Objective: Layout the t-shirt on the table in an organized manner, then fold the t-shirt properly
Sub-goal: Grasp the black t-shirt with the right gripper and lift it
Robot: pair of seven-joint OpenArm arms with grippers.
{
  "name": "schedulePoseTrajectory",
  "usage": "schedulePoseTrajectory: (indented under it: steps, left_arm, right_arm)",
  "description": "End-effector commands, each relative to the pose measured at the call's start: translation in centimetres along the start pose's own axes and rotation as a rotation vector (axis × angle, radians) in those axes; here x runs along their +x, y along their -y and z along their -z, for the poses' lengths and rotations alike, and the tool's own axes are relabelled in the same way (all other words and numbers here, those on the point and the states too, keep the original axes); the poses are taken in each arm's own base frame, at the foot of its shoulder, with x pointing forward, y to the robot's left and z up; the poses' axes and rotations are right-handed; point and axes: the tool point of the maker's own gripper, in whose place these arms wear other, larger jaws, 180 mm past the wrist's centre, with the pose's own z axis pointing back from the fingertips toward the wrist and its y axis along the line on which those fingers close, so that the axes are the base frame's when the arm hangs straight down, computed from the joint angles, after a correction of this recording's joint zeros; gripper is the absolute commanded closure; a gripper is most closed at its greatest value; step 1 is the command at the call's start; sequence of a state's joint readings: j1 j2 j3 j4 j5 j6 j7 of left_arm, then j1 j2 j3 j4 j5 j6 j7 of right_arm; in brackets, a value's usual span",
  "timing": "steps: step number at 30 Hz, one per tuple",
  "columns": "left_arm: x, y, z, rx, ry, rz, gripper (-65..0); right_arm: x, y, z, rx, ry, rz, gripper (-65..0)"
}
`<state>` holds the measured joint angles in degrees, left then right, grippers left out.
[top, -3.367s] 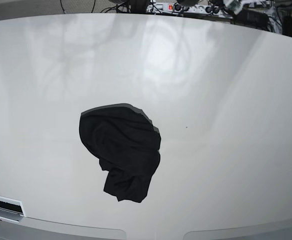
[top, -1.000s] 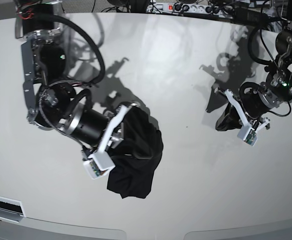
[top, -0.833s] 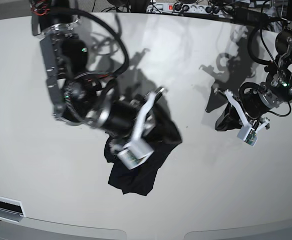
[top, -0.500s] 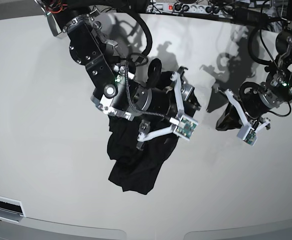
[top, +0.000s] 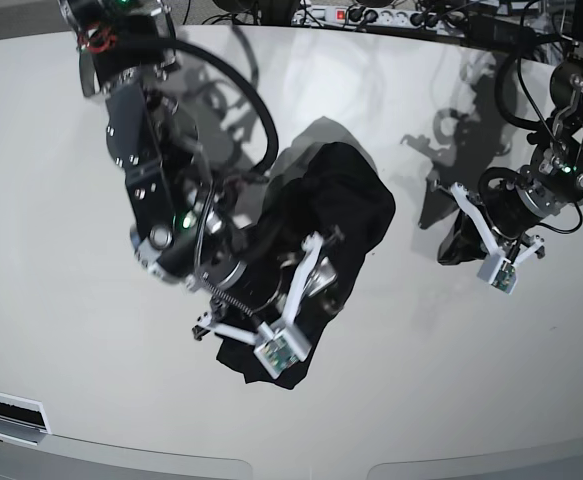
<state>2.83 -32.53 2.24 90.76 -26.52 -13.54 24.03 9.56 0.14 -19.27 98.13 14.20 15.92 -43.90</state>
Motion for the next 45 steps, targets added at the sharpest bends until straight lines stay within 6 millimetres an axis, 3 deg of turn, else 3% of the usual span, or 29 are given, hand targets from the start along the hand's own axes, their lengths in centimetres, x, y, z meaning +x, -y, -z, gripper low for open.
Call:
schedulePoseTrajectory:
  steps: [1, 6, 12, 18, 21, 29, 34, 39, 41, 45]
  left_arm:
    - [1.7, -0.6, -0.3, 0.011, 0.047, 0.019, 0.0]
    - [1.2, -0.6, -0.3, 0.012, 0.020, 0.025, 0.0]
    - [1.1, -0.6, -0.3, 0.012, 0.016, 0.025, 0.0]
    - [0.9, -0.6, -0.3, 0.012, 0.006, 0.023, 0.0]
    - [0.7, -0.6, -0.3, 0.011, -0.004, 0.023, 0.0]
    - [0.6, -0.6, -0.3, 0.011, -0.009, 0.022, 0.0]
    - [0.6, -0.6, -0.3, 0.011, -0.008, 0.023, 0.0]
    - [0.7, -0.5, -0.3, 0.007, -0.005, 0.014, 0.0]
    - [0.7, -0.5, -0.3, 0.007, -0.005, 0.013, 0.0]
    - [0.7, -0.5, -0.3, 0.007, -0.006, 0.013, 0.0]
  right_arm:
    - [3.1, 0.6, 0.3, 0.010, 0.085, 0.021, -41.9]
    - [2.9, 2.7, 4.2, 0.021, -0.028, 0.127, -41.9]
    - [0.2, 4.2, 8.2, 0.003, -0.207, 0.189, -41.9]
    - [-3.0, 7.2, 7.9, -0.176, -0.305, 0.187, -42.0]
    - [-3.9, 7.2, 7.9, -0.199, -0.307, 0.222, -42.0]
    - [-1.7, 6.2, 8.5, -0.093, -0.154, 0.277, -41.7]
    - [-1.2, 5.3, 8.6, -0.040, -0.122, 0.331, -30.9]
    - [-2.3, 6.2, 8.5, -0.104, -0.161, 0.327, -32.1]
    - [-2.6, 6.8, 8.3, -0.144, -0.175, 0.326, -36.0]
    - [-4.2, 6.5, 8.2, -0.159, -0.197, 0.409, -37.9]
